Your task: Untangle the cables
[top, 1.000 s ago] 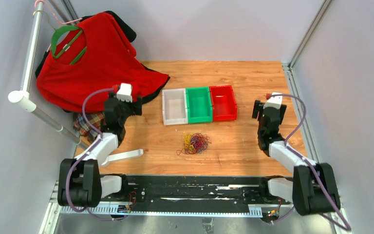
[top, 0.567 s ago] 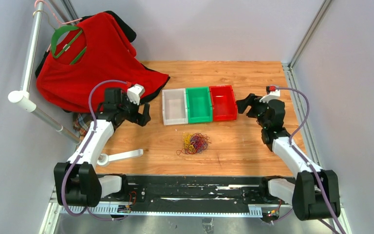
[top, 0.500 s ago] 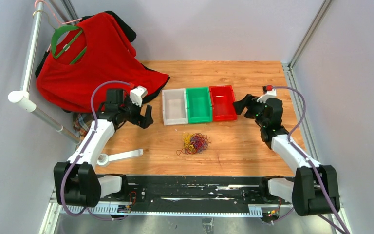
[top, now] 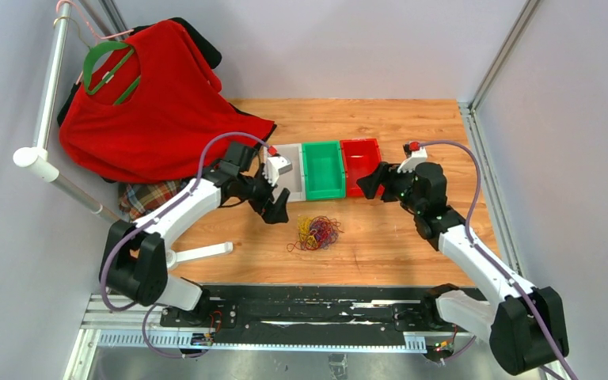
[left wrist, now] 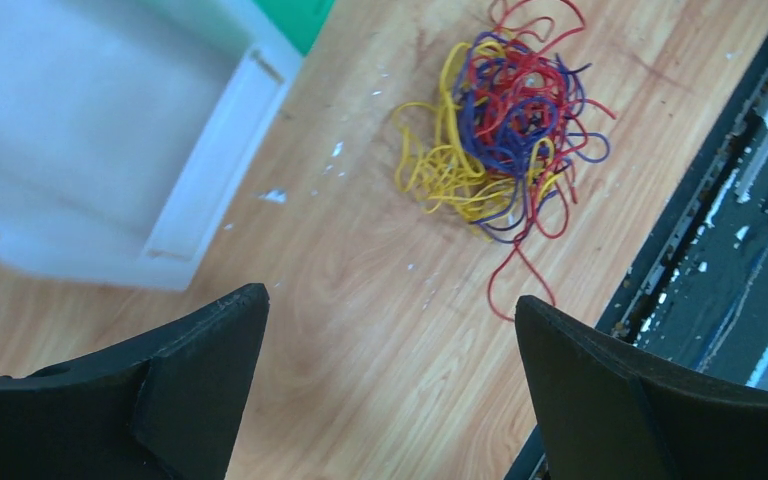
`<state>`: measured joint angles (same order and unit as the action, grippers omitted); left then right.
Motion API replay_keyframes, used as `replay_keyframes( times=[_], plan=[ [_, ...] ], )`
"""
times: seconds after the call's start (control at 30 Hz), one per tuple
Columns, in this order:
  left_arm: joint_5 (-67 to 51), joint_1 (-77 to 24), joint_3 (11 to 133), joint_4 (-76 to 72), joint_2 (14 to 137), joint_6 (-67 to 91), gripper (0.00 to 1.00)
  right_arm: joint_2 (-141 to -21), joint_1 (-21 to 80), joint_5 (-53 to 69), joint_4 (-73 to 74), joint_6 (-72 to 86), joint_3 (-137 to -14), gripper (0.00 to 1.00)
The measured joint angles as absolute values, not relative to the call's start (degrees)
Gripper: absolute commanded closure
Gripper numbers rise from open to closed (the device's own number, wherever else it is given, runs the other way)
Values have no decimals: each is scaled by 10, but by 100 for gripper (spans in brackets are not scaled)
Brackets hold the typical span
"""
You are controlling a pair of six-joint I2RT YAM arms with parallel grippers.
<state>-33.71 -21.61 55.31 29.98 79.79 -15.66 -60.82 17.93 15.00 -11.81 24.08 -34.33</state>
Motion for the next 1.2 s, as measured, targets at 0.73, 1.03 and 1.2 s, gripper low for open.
replay_keyframes(
  times=[0.73,1.03,1.2],
  plan=[
    [-416,-272,611,254,952,-159,69,-572,320,82,-7,172,-367,36],
    [-444,-275,621,258,978,-174,72,-572,347,68,7,162,-367,37],
    [-452,-275,621,258,979,-173,92,-572,362,57,13,156,-369,37]
  ],
)
